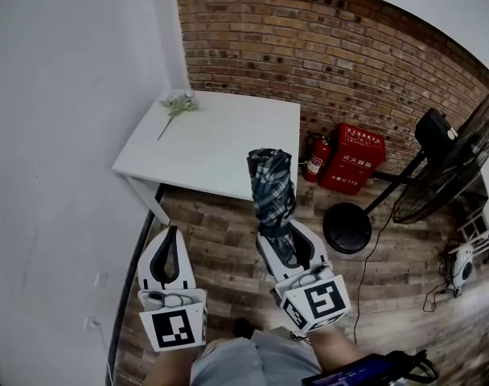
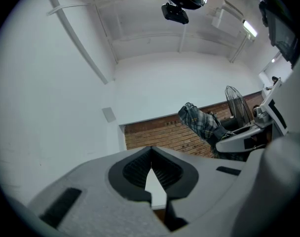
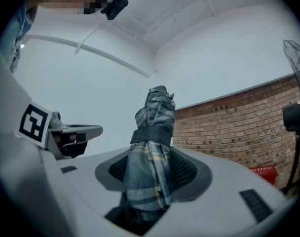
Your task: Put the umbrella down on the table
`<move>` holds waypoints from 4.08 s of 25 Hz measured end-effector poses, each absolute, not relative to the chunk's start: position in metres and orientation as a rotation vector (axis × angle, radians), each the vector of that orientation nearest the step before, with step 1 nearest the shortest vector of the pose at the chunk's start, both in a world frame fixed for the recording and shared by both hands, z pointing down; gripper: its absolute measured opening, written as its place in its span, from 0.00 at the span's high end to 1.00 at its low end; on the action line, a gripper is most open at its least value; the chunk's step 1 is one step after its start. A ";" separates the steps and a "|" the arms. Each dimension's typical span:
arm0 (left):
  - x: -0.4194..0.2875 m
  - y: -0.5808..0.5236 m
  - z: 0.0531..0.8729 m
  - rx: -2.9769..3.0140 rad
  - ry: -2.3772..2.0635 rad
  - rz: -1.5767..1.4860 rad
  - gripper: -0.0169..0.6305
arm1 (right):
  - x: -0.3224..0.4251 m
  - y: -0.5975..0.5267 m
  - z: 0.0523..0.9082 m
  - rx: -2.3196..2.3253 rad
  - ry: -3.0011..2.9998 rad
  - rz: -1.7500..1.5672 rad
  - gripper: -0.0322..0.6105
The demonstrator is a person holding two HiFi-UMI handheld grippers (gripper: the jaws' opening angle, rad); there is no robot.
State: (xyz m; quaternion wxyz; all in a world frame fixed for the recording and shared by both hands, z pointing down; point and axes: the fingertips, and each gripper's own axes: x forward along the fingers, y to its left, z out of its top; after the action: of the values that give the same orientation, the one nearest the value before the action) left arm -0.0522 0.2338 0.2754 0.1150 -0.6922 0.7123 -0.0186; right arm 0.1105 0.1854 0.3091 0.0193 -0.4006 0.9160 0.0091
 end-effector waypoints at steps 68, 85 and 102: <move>-0.246 -0.186 0.295 -2.188 2.091 -0.188 0.96 | -0.045 -0.231 0.322 -1.501 2.871 -0.088 0.65; -0.243 -0.216 0.328 -2.313 2.004 -0.226 0.96 | -0.061 -0.244 0.378 -1.580 2.921 -0.211 0.65; -0.232 -0.234 0.361 -2.417 1.930 -0.329 0.96 | -0.051 -0.248 0.430 -1.674 2.928 -0.377 0.65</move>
State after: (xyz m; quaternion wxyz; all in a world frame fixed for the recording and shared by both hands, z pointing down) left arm -0.2315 -0.2341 0.3607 0.0155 -0.7769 0.6205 -0.1059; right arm -0.0508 -0.2481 0.4301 -0.1256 -0.4894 0.8559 -0.1103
